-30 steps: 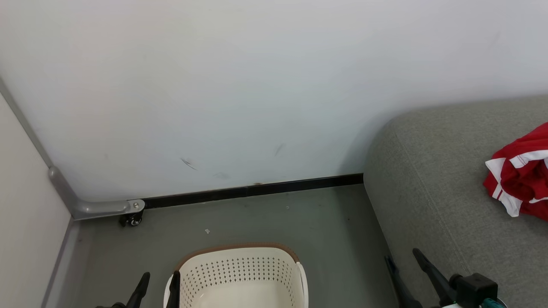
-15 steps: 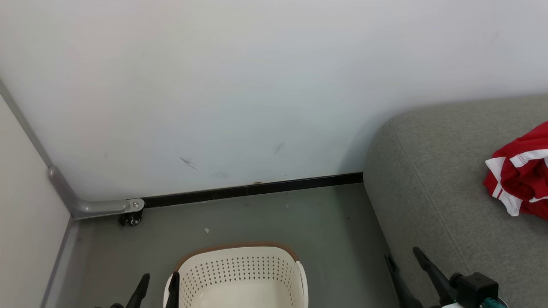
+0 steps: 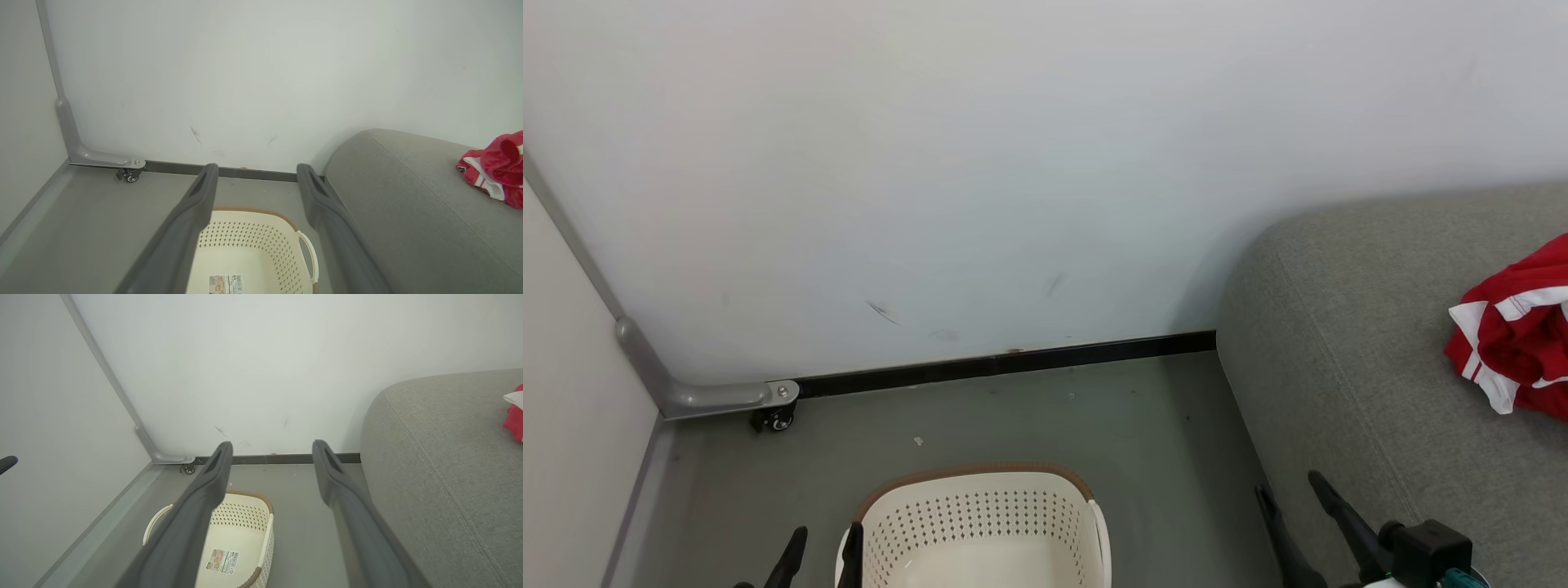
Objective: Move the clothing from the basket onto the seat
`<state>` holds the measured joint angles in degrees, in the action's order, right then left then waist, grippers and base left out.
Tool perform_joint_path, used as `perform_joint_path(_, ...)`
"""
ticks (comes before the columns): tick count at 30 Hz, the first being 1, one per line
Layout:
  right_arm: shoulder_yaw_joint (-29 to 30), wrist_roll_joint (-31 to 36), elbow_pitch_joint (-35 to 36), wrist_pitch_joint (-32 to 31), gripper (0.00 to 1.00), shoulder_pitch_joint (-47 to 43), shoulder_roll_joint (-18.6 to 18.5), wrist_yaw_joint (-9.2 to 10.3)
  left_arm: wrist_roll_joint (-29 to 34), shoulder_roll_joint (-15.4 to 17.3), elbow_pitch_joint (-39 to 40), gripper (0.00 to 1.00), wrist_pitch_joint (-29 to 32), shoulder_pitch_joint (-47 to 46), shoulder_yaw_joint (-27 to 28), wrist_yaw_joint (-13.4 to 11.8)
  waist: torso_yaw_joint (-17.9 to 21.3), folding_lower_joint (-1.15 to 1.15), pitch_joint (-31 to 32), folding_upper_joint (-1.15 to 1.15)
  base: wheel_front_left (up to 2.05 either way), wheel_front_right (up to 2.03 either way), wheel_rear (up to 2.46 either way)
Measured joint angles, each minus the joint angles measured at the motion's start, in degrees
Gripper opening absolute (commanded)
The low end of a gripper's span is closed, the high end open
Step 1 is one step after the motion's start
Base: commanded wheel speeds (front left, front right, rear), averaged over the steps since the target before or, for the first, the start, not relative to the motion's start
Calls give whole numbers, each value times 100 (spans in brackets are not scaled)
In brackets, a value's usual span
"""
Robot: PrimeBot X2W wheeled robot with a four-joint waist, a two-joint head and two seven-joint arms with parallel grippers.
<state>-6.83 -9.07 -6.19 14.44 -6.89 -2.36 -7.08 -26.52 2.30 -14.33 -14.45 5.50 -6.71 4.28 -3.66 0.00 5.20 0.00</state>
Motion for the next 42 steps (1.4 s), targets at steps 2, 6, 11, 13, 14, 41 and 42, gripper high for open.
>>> perform_joint_path(2, -4, -7, 1, 0, 100, 0, 0, 0, -14, 0, -4, 100, 0, 0, 4, 1, -1, 0, 5, 0, 0, 0, 0)
perform_joint_path(6, -32, -44, 2, 0, 0, 0, 0, 0, -34, 0, -25, 0, 0, 0, -1, 45, -1, 0, 12, 0, 0, 0, 0)
perform_joint_path(11, -85, -43, -246, -26, 0, -106, 46, 3, -35, -85, -294, 0, 10, 95, -41, 43, 0, 0, 13, 0, 0, 0, 0)
perform_joint_path(13, -107, -56, -305, -29, 0, -182, 51, 3, -43, -99, -357, 0, 30, 140, -42, 43, 1, 0, 12, 0, 0, 0, 0)
perform_joint_path(14, -113, -96, -302, -29, 0, -213, 51, 3, -76, -99, -360, 0, 37, 139, -33, 43, 2, 0, 11, 0, 0, 0, 0)
perform_joint_path(41, 89, -2514, -167, -337, 0, -214, 21, 3, -1864, -89, -421, 0, 667, -75, 314, 76, 89, 49, -101, 0, 0, 0, 0)
perform_joint_path(42, 99, -2596, -170, -342, 0, -205, 12, 3, -1930, -88, -416, 0, 688, -82, 328, 78, 93, 54, -104, 0, 0, 0, 0)
